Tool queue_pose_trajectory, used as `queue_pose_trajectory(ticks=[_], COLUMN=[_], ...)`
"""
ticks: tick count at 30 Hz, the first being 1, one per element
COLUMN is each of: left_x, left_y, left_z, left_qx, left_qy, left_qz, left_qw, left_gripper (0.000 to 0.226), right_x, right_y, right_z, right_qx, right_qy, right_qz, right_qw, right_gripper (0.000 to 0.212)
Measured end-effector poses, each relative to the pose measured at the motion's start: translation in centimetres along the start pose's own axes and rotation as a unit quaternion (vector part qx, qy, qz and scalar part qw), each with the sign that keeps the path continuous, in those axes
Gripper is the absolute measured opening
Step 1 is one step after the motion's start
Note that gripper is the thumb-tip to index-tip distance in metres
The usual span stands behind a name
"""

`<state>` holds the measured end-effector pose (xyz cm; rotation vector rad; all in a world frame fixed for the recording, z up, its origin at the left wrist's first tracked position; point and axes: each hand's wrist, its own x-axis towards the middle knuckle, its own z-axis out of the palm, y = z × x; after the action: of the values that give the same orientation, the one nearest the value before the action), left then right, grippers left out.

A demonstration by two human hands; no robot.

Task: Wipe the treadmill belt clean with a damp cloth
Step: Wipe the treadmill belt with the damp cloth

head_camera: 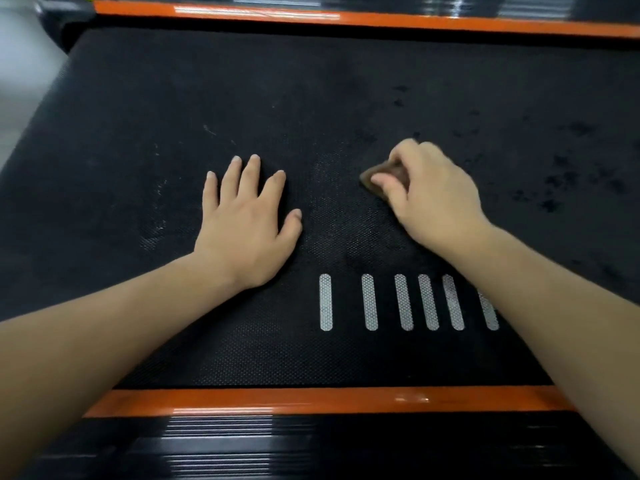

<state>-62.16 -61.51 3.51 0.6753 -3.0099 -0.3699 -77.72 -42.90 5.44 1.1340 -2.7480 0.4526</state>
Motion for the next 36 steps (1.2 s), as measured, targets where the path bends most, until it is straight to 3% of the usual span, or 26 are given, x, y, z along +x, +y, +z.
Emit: queue_pose_trajectory(ticks=[2, 5, 7, 8, 12, 13, 17, 19, 20, 23, 25, 29, 31, 32, 35, 36], left_x=[1.3, 4.6, 6.2, 6.6, 6.4, 6.4, 6.4, 6.4, 6.4, 6.5, 6.6, 6.6, 6.7, 6.7, 6.6, 6.6], left_y=[-0.1, 0.0, 0.2, 0.4, 0.6, 0.5, 0.4, 0.4, 0.5, 0.6, 0.6, 0.6, 0.7, 0.7, 0.8, 0.7], left_z=[-0.3, -0.9, -0.7, -0.4, 0.6, 0.6, 0.7, 0.8, 0.8, 0.8, 0.9, 0.9, 0.8, 0.8, 1.0, 1.0], left_qx=[-0.032, -0.078, -0.081, -0.067, -0.028, -0.024, 0.000, 0.005, 0.005, 0.000, 0.002, 0.010, 0.014, 0.015, 0.029, 0.035], left_qy=[0.017, 0.045, 0.037, 0.031, 0.018, 0.017, 0.021, 0.020, 0.017, 0.010, 0.011, 0.019, 0.014, 0.012, 0.013, 0.014], left_qz=[0.005, 0.006, -0.012, -0.021, -0.025, -0.023, -0.019, -0.020, -0.021, -0.021, -0.021, -0.024, -0.023, -0.020, -0.013, -0.012], left_qw=[0.999, 0.996, 0.996, 0.997, 0.999, 0.999, 1.000, 1.000, 1.000, 1.000, 1.000, 0.999, 1.000, 1.000, 0.999, 0.999], left_gripper=[0.052, 0.043, 0.047, 0.049, 0.055, 0.056, 0.057, 0.057, 0.057, 0.057, 0.058, 0.058, 0.059, 0.059, 0.060, 0.061], right_x=[-0.3, -5.2, -4.8, -3.1, 4.5, 4.6, -0.5, 0.3, 2.1, 8.4, 8.8, 3.4, 5.4, 7.6, 13.0, 13.3], right_y=[-1.2, -4.8, -3.7, -2.6, 1.8, 1.6, -1.8, -0.6, 0.6, 4.3, 3.9, 0.4, 2.0, 3.2, 5.8, 5.3], right_z=[0.4, 0.2, 0.0, 0.2, 0.9, 1.2, 0.7, 0.3, 0.4, 0.7, 1.5, 1.3, 0.9, 1.0, 1.0, 1.6], right_qx=[-0.008, 0.072, 0.093, 0.069, 0.000, 0.005, 0.101, 0.074, 0.039, 0.010, 0.017, 0.079, 0.027, -0.005, -0.027, -0.025], right_qy=[0.011, -0.038, -0.087, -0.072, 0.011, 0.017, -0.051, -0.085, -0.064, 0.007, 0.026, -0.068, -0.069, -0.039, 0.022, 0.033], right_qz=[0.022, -0.127, -0.176, -0.175, 0.030, 0.046, -0.098, -0.165, -0.171, 0.017, 0.060, -0.117, -0.164, -0.136, 0.069, 0.080], right_qw=[1.000, 0.989, 0.976, 0.979, 0.999, 0.999, 0.989, 0.980, 0.982, 1.000, 0.998, 0.988, 0.984, 0.990, 0.997, 0.996], right_gripper=[0.033, 0.035, 0.036, 0.038, 0.034, 0.033, 0.029, 0.030, 0.032, 0.031, 0.029, 0.028, 0.032, 0.031, 0.032, 0.032])
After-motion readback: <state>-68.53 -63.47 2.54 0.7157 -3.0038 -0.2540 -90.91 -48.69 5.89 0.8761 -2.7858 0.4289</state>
